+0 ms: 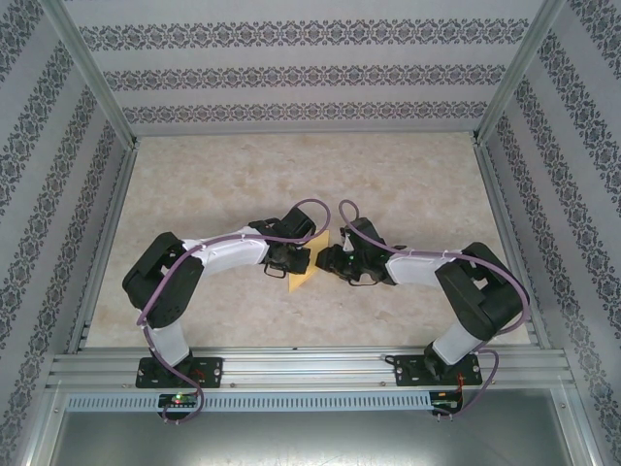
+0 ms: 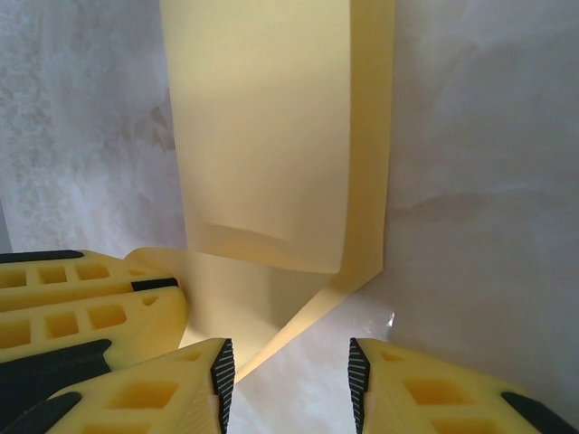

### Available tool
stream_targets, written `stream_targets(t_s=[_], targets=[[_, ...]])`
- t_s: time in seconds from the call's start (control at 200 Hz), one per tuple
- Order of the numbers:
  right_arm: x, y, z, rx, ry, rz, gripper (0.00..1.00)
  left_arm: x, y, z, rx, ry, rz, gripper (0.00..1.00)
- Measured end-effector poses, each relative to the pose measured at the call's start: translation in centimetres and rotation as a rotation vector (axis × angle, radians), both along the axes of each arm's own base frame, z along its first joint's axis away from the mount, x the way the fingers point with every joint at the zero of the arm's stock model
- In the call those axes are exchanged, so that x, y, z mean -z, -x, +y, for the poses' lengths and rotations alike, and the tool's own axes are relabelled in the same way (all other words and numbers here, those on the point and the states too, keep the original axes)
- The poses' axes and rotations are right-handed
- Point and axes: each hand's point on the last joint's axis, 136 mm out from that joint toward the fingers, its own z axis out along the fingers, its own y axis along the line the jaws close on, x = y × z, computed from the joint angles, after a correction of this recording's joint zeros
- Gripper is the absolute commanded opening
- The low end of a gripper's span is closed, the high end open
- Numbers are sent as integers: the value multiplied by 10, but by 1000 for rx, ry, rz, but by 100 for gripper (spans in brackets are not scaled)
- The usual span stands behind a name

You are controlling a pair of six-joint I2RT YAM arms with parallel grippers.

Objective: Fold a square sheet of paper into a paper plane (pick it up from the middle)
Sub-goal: Fourth fold the wing at the center of the table.

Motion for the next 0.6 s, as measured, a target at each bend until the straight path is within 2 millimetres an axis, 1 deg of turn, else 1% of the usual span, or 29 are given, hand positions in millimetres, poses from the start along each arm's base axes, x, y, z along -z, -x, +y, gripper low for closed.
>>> stream_targets(t_s=[0.34,0.535,0.599], targets=[[-3,-13,13,-20,-47,-21,41,7,-1,4,0,15,24,15],[0,-16,20,-36,-81,-15,41,12,2,4,15,18,33,15],[1,-18,23,-41,-89,-16,39,12,2,3,18,23,34,16]])
